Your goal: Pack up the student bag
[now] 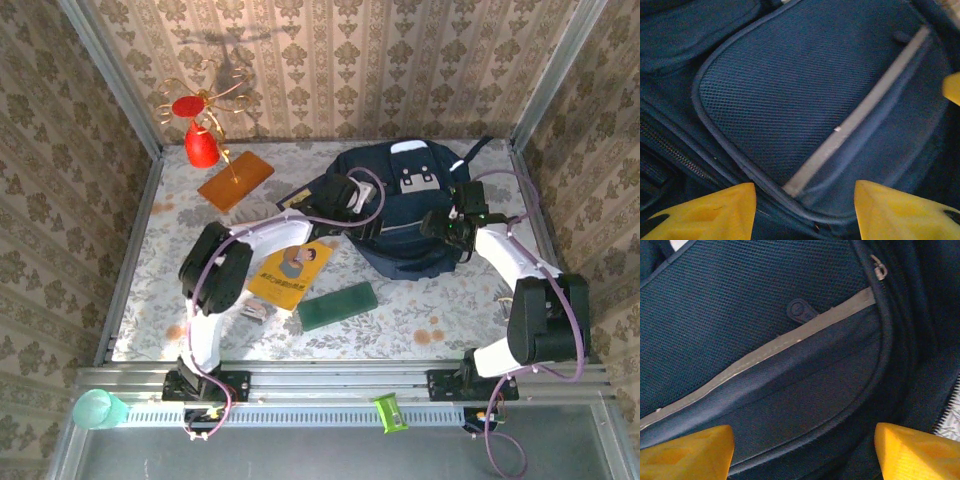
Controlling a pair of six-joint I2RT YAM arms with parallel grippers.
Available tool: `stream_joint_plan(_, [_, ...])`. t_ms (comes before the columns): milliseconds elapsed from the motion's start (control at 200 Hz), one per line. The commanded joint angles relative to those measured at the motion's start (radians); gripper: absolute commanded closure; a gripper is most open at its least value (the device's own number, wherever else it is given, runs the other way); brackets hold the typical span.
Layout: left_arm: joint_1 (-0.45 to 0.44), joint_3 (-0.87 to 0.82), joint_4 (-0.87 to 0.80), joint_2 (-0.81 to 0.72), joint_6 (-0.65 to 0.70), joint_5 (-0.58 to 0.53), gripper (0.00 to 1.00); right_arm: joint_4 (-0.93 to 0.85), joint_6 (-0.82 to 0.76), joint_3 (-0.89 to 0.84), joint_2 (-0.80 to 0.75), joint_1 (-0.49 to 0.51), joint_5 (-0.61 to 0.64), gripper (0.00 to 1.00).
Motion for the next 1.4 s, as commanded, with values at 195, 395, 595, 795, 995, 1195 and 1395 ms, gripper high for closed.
stream_joint_plan(195, [-0.009, 0.122, -0.095, 0.124, -0.100, -0.006, 0.47, 0.098, 0.089, -0.114, -0.006, 0.003, -0.117, 0.29])
stream_joint_plan(395, [-0.011, 0.160, -0.064, 0.170, -0.133, 0.042, 0.59, 0.149, 0.131, -0.186, -0.039, 0.006, -0.165, 0.31])
stream_joint_plan(595, [-0.005, 0.200, -0.071, 0.198, -0.134, 0.028, 0.79, 0.153, 0.141, -0.203, -0.068, 0.015, -0.182, 0.32])
stream_joint_plan(795, [0.019, 0.184, -0.040, 0.146, -0.117, 0.062, 1.00, 0.073, 0.076, -0.155, -0.113, 0.015, -0.128, 0.30])
stream_joint_plan(995, [0.078, 0.161, -0.024, 0.045, -0.049, 0.250, 1.00, 0.027, -0.082, -0.118, -0.258, 0.064, -0.002, 0.27])
stream_joint_plan(1195, [0.136, 0.172, -0.064, -0.004, -0.018, 0.361, 1.00, 0.090, -0.273, -0.109, -0.317, 0.211, 0.165, 0.25])
stream_joint_plan(1395, [0.176, 0.196, -0.112, -0.014, 0.016, 0.427, 1.00, 0.257, -0.553, -0.128, -0.231, 0.359, 0.287, 0.22])
